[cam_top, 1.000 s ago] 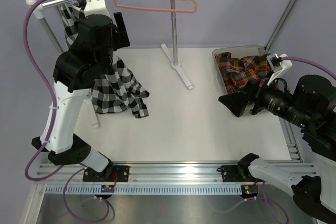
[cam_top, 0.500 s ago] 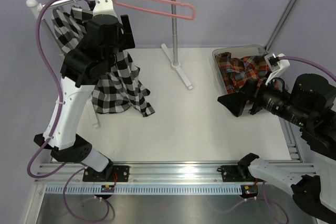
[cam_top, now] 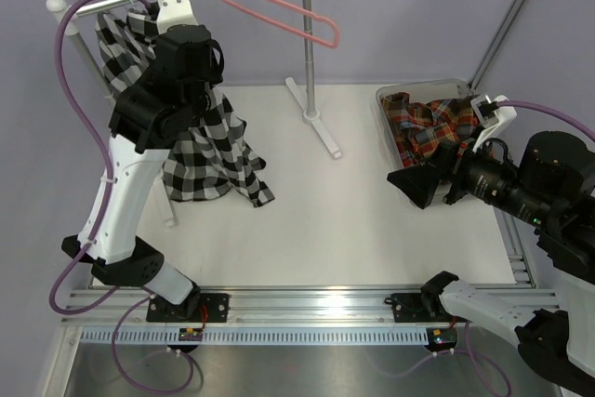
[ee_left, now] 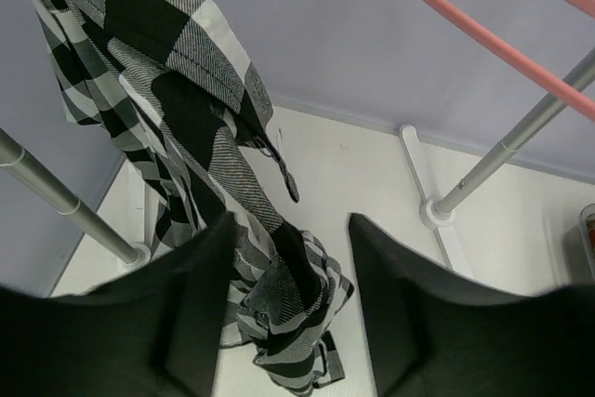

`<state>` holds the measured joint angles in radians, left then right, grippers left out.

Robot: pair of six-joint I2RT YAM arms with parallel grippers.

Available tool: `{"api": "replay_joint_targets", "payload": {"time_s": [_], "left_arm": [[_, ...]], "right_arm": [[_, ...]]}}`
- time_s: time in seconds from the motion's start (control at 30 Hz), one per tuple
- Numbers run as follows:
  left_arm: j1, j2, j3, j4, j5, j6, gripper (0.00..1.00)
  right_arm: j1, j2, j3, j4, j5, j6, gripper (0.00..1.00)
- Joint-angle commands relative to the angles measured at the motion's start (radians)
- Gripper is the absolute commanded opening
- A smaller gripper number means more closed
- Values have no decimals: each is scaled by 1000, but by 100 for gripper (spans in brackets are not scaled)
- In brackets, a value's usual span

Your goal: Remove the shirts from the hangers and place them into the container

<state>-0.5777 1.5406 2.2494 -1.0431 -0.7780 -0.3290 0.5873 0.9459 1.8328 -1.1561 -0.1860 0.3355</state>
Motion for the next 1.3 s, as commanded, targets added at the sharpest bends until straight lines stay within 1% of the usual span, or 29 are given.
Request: {"api": "replay_joint_targets", "payload": {"time_s": [0.0,0.03,0.1,0.13,0.2,0.23,0.3,0.33,0.4,0.43,0.47,0.53,0.63,0.8,0.87,1.07,1.17,1.23,1.27], "left_arm": [[4,24,39,37,-69,-28,40],[6,44,53,-3,-78,-56,31],[6,50,61,-32,-105,-85,14],[4,44,53,-47,-113,-114,0],[1,18,24,-32,-121,-128,0],[-2,-2,-43,42,-113,-99,0],[-14,-68,-112,131,-84,-55,0],[-19,-88,-173,234,-66,8,0],[-28,-120,-195,294,-63,44,0],[-30,-128,-204,380,-41,106,0],[-36,-135,-229,415,-44,126,0],[-39,-135,-220,481,-44,172,0],[-39,-132,-194,558,-4,221,0],[-39,-76,-74,565,-1,269,0],[-39,-42,-50,565,-13,300,0],[-21,-11,-66,578,-14,321,0],[16,-19,-94,571,20,288,0],[55,-7,-93,527,34,257,0],[67,-2,-82,508,64,246,0]], "right_arm": [[6,11,37,-17,-23,-18,100],[6,13,37,-17,-23,-16,100],[6,13,36,-17,-23,-18,100],[6,14,33,-17,-23,-16,100],[6,16,14,-10,-24,-16,99],[6,16,8,-7,-27,-15,99],[6,17,-13,4,-39,-9,100],[6,21,-18,7,-43,-6,100],[6,22,-32,24,-53,0,99],[6,27,-33,26,-58,3,99],[6,28,-35,29,-61,5,100],[6,37,-35,26,-67,5,99],[6,44,-33,22,-66,7,99],[6,47,-17,19,-59,8,99],[6,53,3,12,-53,8,99],[5,67,28,-5,-43,8,99],[6,67,22,-8,-47,14,99],[6,68,22,-8,-47,16,99],[6,67,22,-8,-46,16,99]]}}
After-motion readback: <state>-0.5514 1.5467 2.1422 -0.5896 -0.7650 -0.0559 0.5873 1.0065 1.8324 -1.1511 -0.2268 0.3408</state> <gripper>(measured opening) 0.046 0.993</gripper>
